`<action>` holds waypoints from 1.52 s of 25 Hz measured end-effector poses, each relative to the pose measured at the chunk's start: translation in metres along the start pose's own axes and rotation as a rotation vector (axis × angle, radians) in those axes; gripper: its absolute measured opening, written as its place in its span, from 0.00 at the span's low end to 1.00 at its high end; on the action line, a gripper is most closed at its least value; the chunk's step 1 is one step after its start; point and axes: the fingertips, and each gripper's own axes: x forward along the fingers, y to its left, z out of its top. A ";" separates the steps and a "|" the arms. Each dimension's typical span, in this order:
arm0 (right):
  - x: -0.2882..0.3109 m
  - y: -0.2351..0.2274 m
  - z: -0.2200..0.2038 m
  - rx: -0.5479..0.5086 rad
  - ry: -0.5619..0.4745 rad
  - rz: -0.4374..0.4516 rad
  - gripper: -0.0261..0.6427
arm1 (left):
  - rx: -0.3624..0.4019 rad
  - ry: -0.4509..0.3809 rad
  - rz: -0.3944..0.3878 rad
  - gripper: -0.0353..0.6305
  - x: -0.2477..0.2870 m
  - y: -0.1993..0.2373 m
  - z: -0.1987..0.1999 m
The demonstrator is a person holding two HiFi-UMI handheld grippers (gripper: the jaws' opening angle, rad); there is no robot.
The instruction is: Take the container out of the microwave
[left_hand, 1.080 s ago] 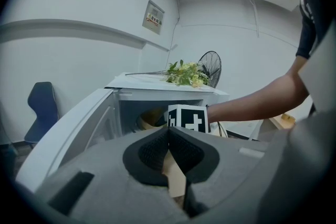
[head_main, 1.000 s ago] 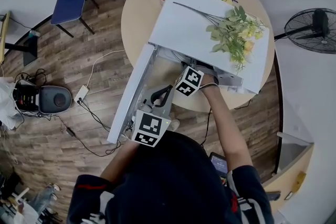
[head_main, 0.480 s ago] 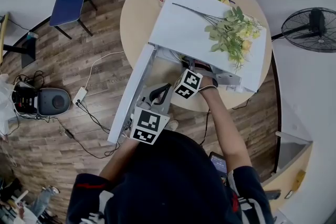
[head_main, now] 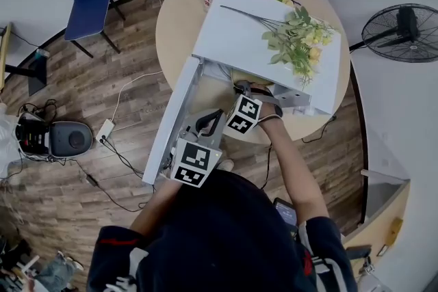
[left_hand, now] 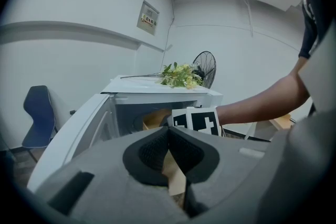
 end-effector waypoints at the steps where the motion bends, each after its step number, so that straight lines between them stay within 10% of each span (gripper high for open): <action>1: -0.004 0.004 0.002 0.002 -0.003 0.016 0.08 | 0.004 -0.002 0.002 0.07 -0.001 0.000 0.000; 38: -0.116 0.087 -0.030 0.105 -0.091 0.082 0.07 | 0.136 -0.044 -0.004 0.07 -0.019 -0.056 0.013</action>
